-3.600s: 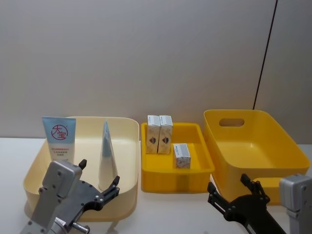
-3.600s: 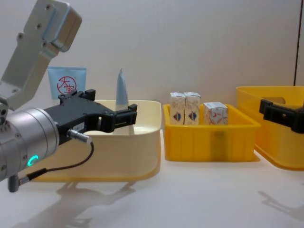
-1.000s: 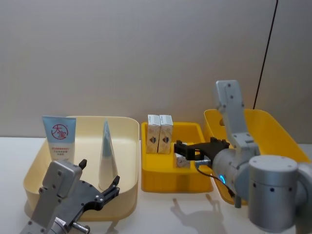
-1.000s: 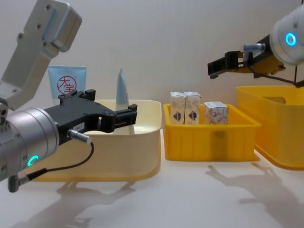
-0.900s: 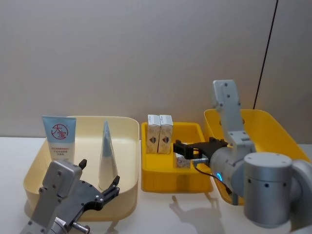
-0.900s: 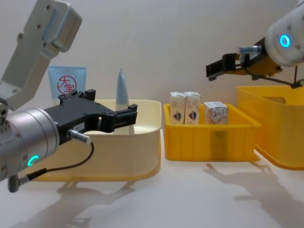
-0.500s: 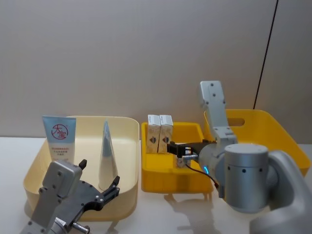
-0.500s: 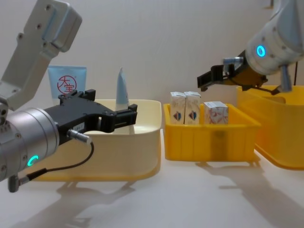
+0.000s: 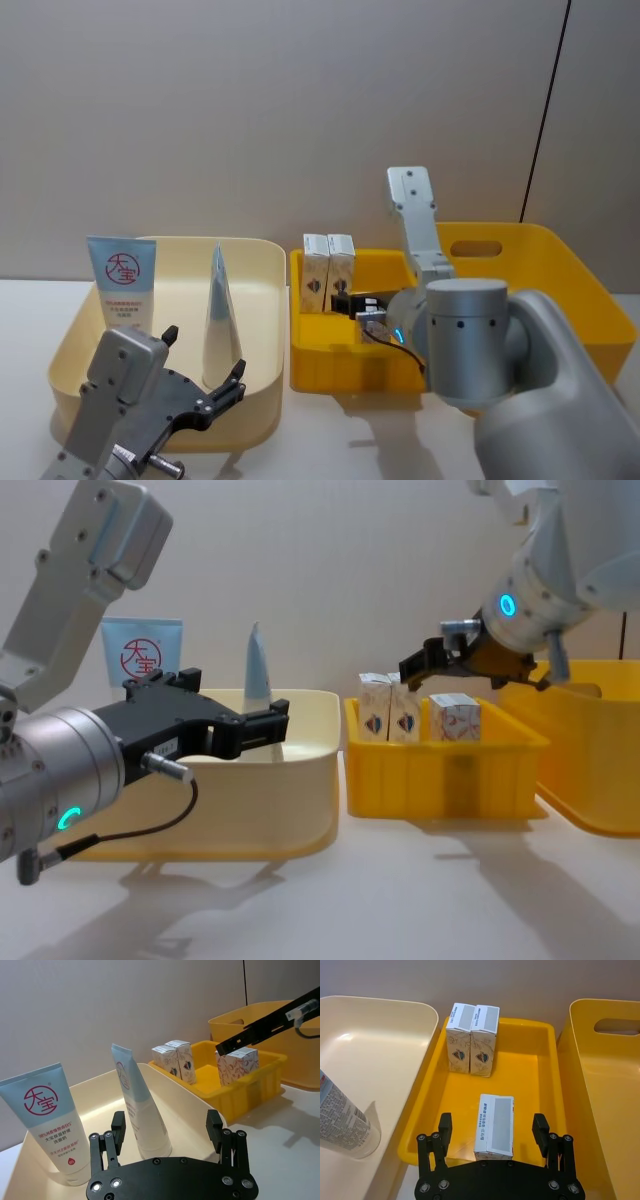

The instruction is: Bimanual collaborative sorting of washing and personal care products

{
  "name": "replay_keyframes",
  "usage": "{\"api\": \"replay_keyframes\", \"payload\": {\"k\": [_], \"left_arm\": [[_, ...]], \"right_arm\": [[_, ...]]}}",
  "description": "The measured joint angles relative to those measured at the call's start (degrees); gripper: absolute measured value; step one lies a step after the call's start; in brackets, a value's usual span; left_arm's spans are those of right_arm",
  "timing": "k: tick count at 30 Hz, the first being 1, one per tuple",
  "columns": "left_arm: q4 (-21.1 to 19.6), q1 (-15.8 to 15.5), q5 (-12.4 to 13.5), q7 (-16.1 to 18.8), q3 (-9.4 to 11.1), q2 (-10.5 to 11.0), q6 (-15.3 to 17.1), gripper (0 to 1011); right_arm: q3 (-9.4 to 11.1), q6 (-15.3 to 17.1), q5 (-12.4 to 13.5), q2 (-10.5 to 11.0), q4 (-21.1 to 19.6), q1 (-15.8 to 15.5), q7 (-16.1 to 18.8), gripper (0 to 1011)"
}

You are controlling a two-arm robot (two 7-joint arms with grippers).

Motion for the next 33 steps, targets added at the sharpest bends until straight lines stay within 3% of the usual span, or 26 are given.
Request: {"api": "replay_keyframes", "payload": {"k": [12, 22, 27, 33], "left_arm": [[0.0, 0.0, 0.0, 0.0, 0.0, 0.0, 0.0, 1003], [0.0, 0.0, 0.0, 0.0, 0.0, 0.0, 0.0, 1003], [0.0, 0.0, 0.0, 0.0, 0.0, 0.0, 0.0, 1003], [0.0, 0.0, 0.0, 0.0, 0.0, 0.0, 0.0, 1004]], "right_arm": [[-0.2, -0.5, -0.9, -1.3, 5.5, 2.0, -0.4, 1001], [0.0, -1.4, -1.5, -1.9, 7.6, 2.3, -0.7, 992], [0.0, -1.8, -1.7, -2.1, 8.2, 2.4, -0.8, 903], [0.1, -2.0, -1.9, -2.2, 8.7, 2.4, -0.8, 705]]}}
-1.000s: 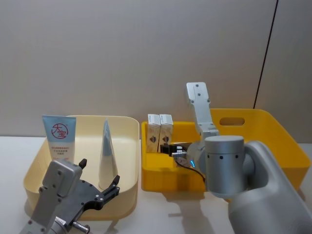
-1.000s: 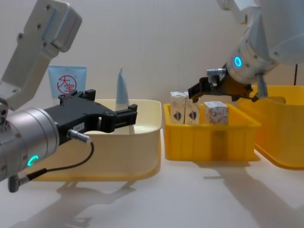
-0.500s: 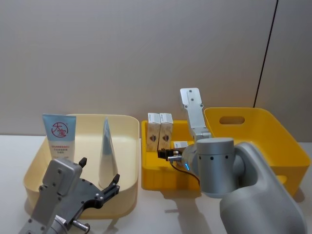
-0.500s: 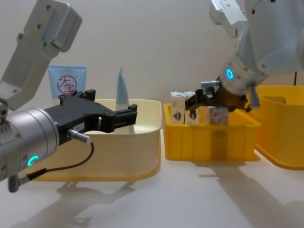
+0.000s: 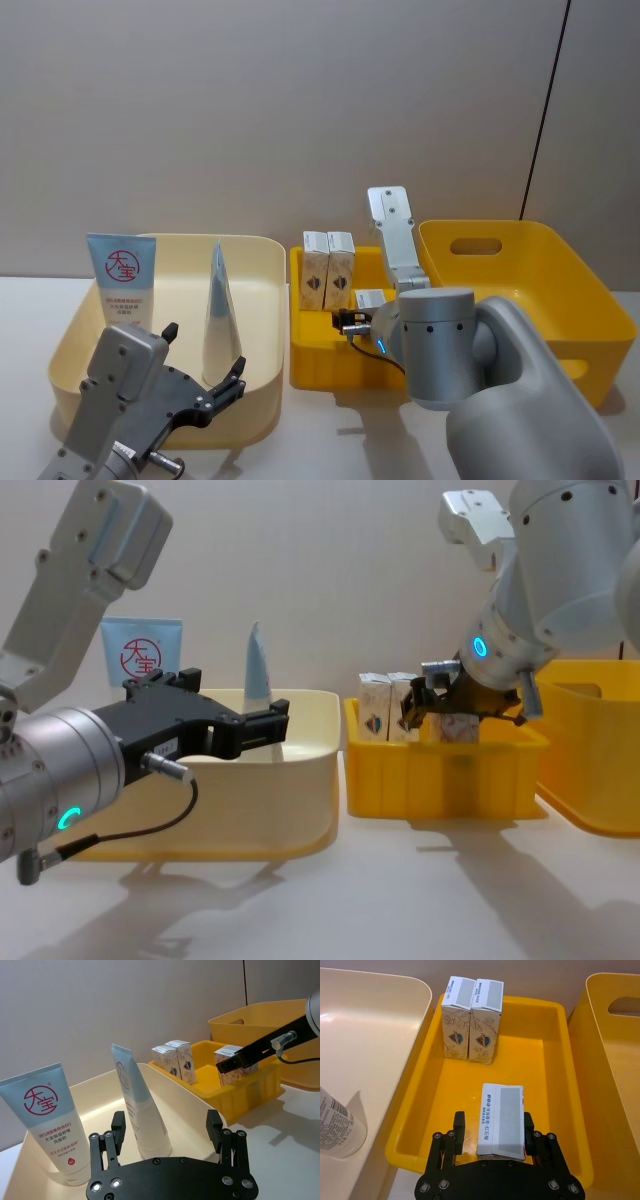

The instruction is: Bimanual collaborative sorting of washing and personal care products

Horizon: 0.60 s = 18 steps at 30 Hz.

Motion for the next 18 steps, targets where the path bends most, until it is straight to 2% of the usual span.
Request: {"api": "replay_keyframes", "payload": {"k": [1, 3, 5, 7, 8, 10, 18], "left_arm": [[0.0, 0.0, 0.0, 0.0, 0.0, 0.0, 0.0, 1004], [0.0, 0.0, 0.0, 0.0, 0.0, 0.0, 0.0, 1003], [0.0, 0.0, 0.0, 0.0, 0.0, 0.0, 0.0, 1003], [0.0, 0.0, 0.0, 0.0, 0.0, 0.0, 0.0, 1003], [0.0, 0.0, 0.0, 0.0, 0.0, 0.0, 0.0, 1003], [0.0, 0.0, 0.0, 0.0, 0.0, 0.0, 0.0, 1003], [0.0, 0.0, 0.0, 0.0, 0.0, 0.0, 0.0, 1002]], "right_arm": [[0.0, 0.0, 0.0, 0.0, 0.0, 0.0, 0.0, 705], [0.0, -0.1, 0.0, 0.0, 0.1, 0.0, 0.0, 647], [0.0, -0.1, -0.1, -0.1, 0.2, 0.0, 0.0, 547], [0.0, -0.2, -0.1, -0.1, 0.3, 0.0, 0.0, 531], [0.1, -0.2, -0.1, -0.1, 0.3, 0.0, -0.1, 475], [0.1, -0.2, -0.1, -0.1, 0.4, 0.1, -0.1, 431], [0.1, -0.4, -0.2, -0.1, 0.5, 0.1, -0.1, 427]]}}
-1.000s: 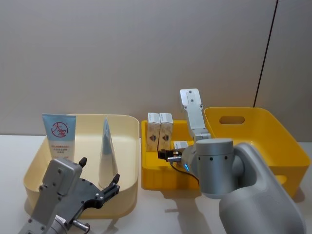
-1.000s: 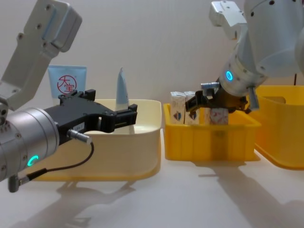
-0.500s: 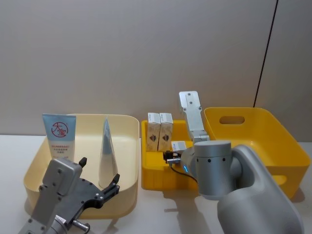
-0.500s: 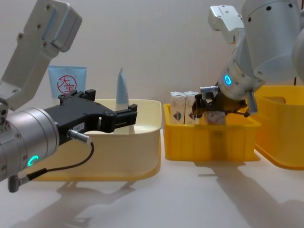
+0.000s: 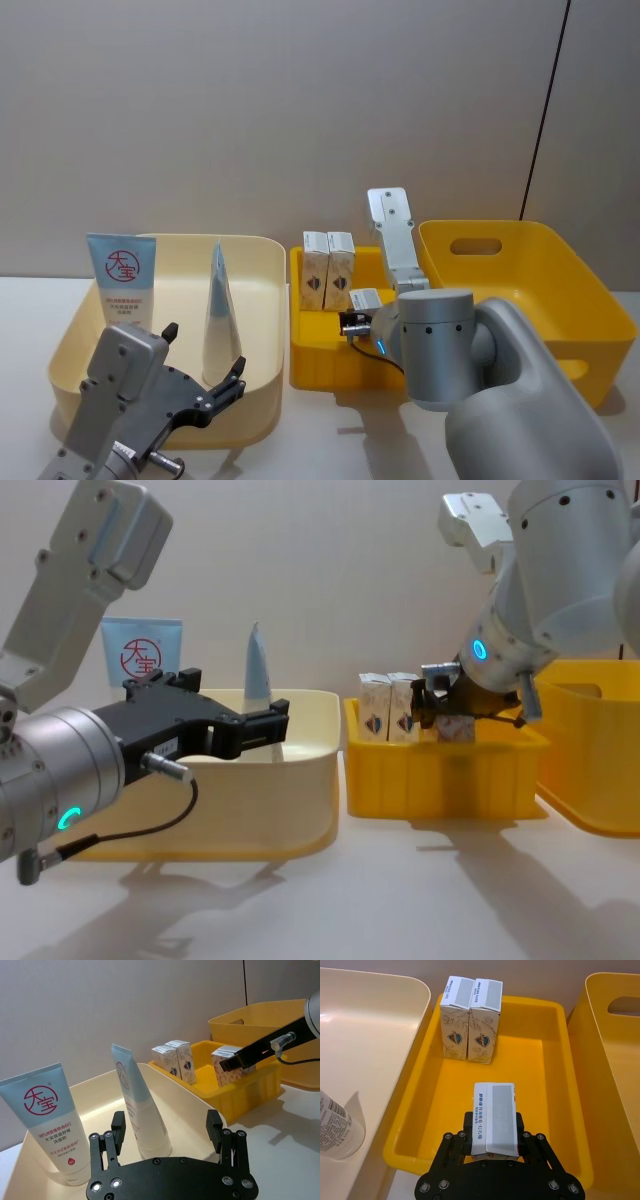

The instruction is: Bimanual collaborative sorting of washing and personal care products

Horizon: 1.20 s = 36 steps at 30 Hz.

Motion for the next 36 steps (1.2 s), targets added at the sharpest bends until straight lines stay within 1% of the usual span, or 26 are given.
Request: {"api": "replay_keyframes", "payload": {"k": [7, 17, 22, 23, 24, 27, 28, 29, 30, 33, 35, 36], "left_arm": [[0.0, 0.0, 0.0, 0.0, 0.0, 0.0, 0.0, 1003], [0.0, 0.0, 0.0, 0.0, 0.0, 0.0, 0.0, 1003], [0.0, 0.0, 0.0, 0.0, 0.0, 0.0, 0.0, 1003], [0.0, 0.0, 0.0, 0.0, 0.0, 0.0, 0.0, 1003], [0.0, 0.0, 0.0, 0.0, 0.0, 0.0, 0.0, 1003], [0.0, 0.0, 0.0, 0.0, 0.0, 0.0, 0.0, 1004], [0.0, 0.0, 0.0, 0.0, 0.0, 0.0, 0.0, 1003], [0.0, 0.0, 0.0, 0.0, 0.0, 0.0, 0.0, 1004], [0.0, 0.0, 0.0, 0.0, 0.0, 0.0, 0.0, 1004], [0.0, 0.0, 0.0, 0.0, 0.0, 0.0, 0.0, 1003], [0.0, 0.0, 0.0, 0.0, 0.0, 0.0, 0.0, 1003], [0.0, 0.0, 0.0, 0.0, 0.0, 0.0, 0.0, 1003]], "right_arm": [[-0.1, -1.6, -0.2, 0.4, -0.8, -0.1, 0.6, 427], [-0.2, -6.0, -0.7, 1.4, -2.9, 0.0, 2.3, 427], [0.1, -8.9, -0.9, 2.0, -4.0, 0.2, 3.1, 427], [0.2, -9.9, -1.0, 2.1, -4.4, 0.3, 3.2, 427], [0.2, -9.9, -1.0, 2.1, -4.4, 0.3, 3.2, 425], [0.6, -12.4, -1.2, 2.5, -5.1, 0.4, 3.5, 427], [0.6, -12.4, -1.2, 2.5, -5.1, 0.4, 3.5, 427], [1.0, -13.9, -1.4, 2.7, -5.5, 0.5, 3.5, 427], [1.0, -13.9, -1.4, 2.7, -5.5, 0.5, 3.5, 427], [1.7, -16.9, -1.9, 3.1, -6.1, 0.6, 3.2, 427], [1.9, -17.3, -2.0, 3.1, -6.2, 0.6, 3.0, 427], [2.3, -18.6, -2.2, 3.2, -6.4, 0.6, 2.6, 427]]}}
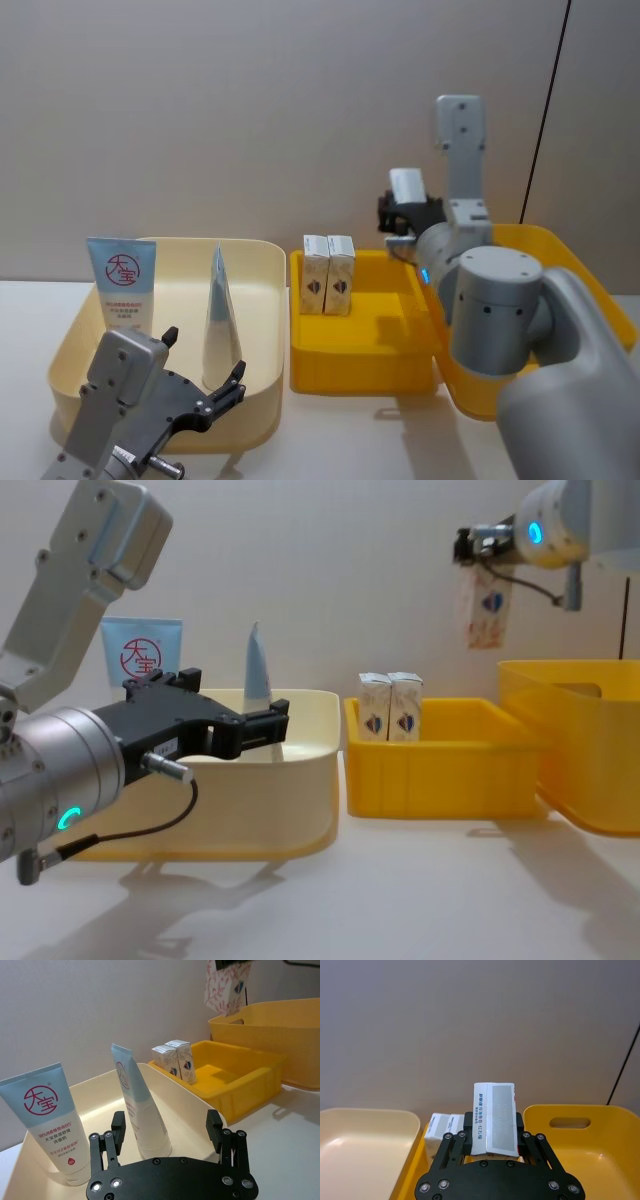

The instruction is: Bimanual collaborative sorting of washing and personal care products

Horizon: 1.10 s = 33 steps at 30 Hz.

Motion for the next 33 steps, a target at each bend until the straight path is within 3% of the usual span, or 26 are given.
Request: {"api": "replay_keyframes", "payload": {"k": [8, 15, 33], "left_arm": [[0.0, 0.0, 0.0, 0.0, 0.0, 0.0, 0.0, 1003], [0.0, 0.0, 0.0, 0.0, 0.0, 0.0, 0.0, 1003], [0.0, 0.0, 0.0, 0.0, 0.0, 0.0, 0.0, 1003]], "right_arm": [[2.0, -4.6, -1.5, 0.7, -0.6, -0.2, -2.9, 427], [3.7, -6.5, -3.0, 1.1, -0.8, -0.7, -6.0, 427], [7.8, -5.6, -5.9, 1.8, -0.5, -2.4, -13.4, 427]]}}
